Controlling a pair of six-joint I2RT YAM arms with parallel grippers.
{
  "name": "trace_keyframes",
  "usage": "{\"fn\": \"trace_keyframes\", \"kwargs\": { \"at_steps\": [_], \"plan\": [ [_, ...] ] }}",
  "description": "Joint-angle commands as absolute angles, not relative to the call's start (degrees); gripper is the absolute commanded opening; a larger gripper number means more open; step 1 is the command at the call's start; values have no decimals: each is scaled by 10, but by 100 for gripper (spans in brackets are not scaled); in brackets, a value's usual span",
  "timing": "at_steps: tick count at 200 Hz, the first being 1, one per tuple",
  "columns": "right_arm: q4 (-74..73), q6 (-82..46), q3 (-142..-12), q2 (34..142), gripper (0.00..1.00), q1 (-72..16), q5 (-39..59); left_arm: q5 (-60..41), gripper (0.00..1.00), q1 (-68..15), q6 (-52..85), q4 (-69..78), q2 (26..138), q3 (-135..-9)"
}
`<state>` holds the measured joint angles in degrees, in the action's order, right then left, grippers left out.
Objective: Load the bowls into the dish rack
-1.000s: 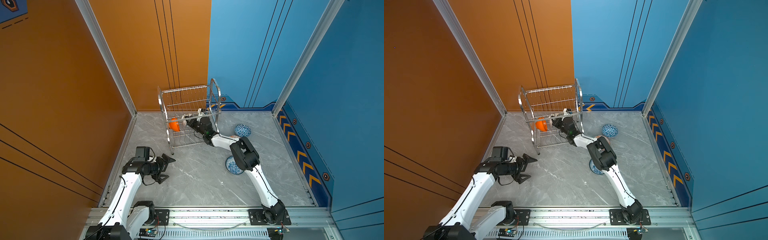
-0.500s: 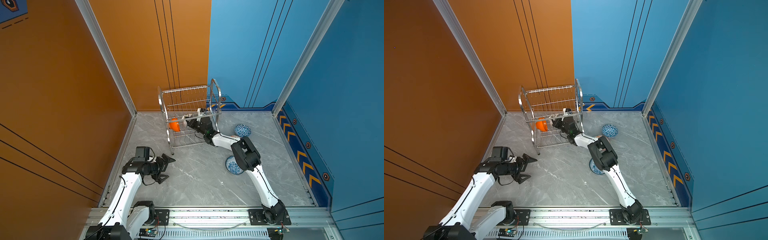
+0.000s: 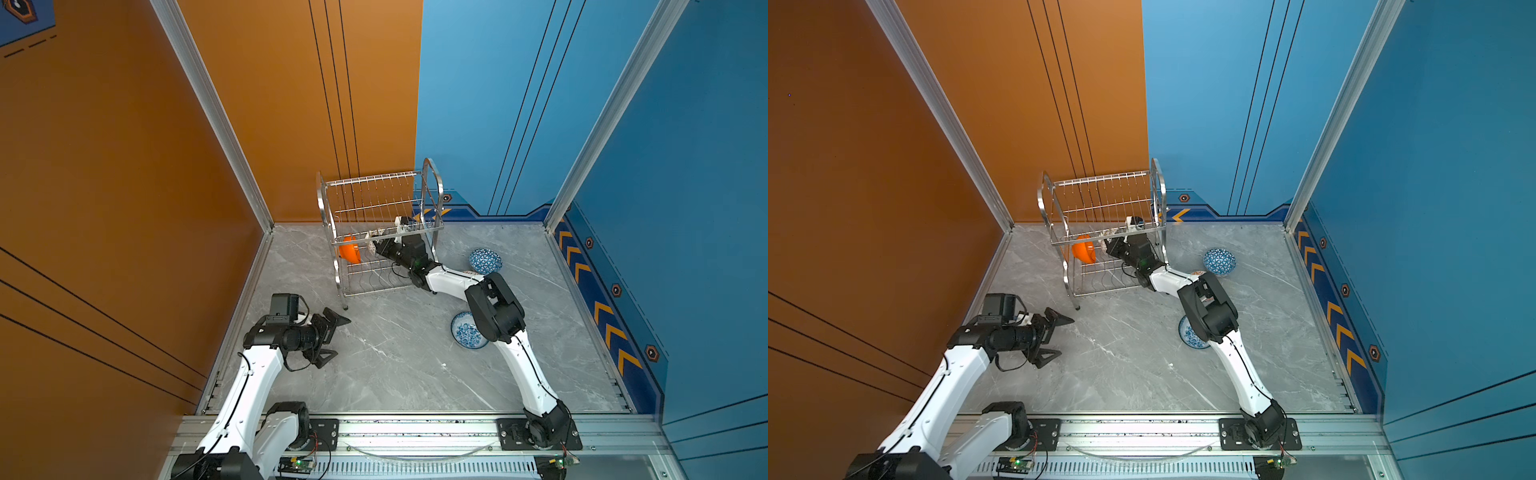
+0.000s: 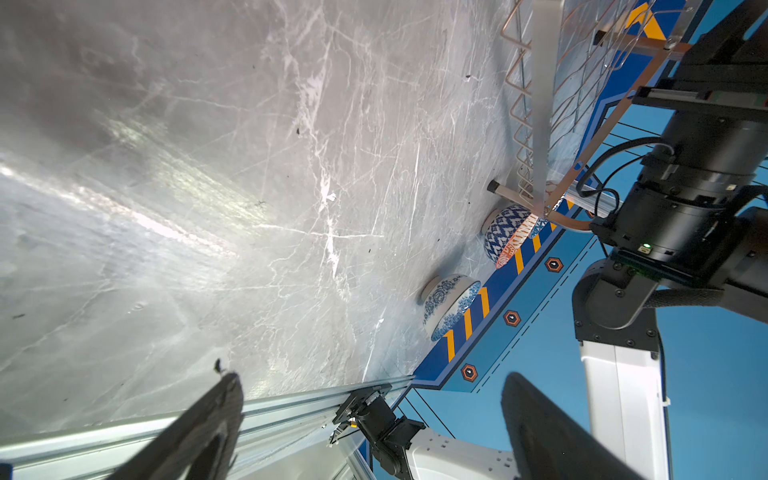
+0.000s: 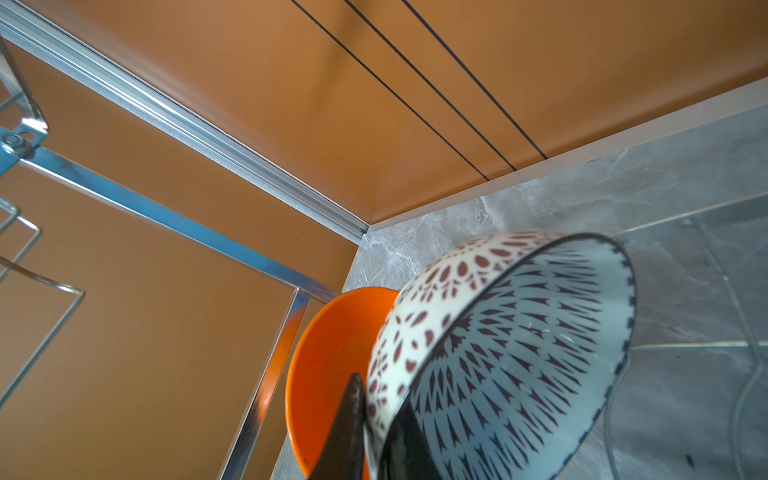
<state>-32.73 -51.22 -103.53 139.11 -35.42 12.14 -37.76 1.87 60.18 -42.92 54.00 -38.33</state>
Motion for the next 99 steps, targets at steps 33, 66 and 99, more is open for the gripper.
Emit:
{"fn": "trace_keyframes", "kwargs": {
  "at_steps": [33, 66, 99],
  "plan": [
    [-207, -457, -1020, 1370, 12, -349, 94, -378, 98, 23, 589, -446, 531, -381],
    [-182, -433, -1022, 1364, 12, -348, 93, -377, 98, 22, 589, -446, 532, -381],
    [-170, -419, -1022, 1359, 12, -348, 94, -376, 98, 22, 589, -446, 532, -381]
  ]
}}
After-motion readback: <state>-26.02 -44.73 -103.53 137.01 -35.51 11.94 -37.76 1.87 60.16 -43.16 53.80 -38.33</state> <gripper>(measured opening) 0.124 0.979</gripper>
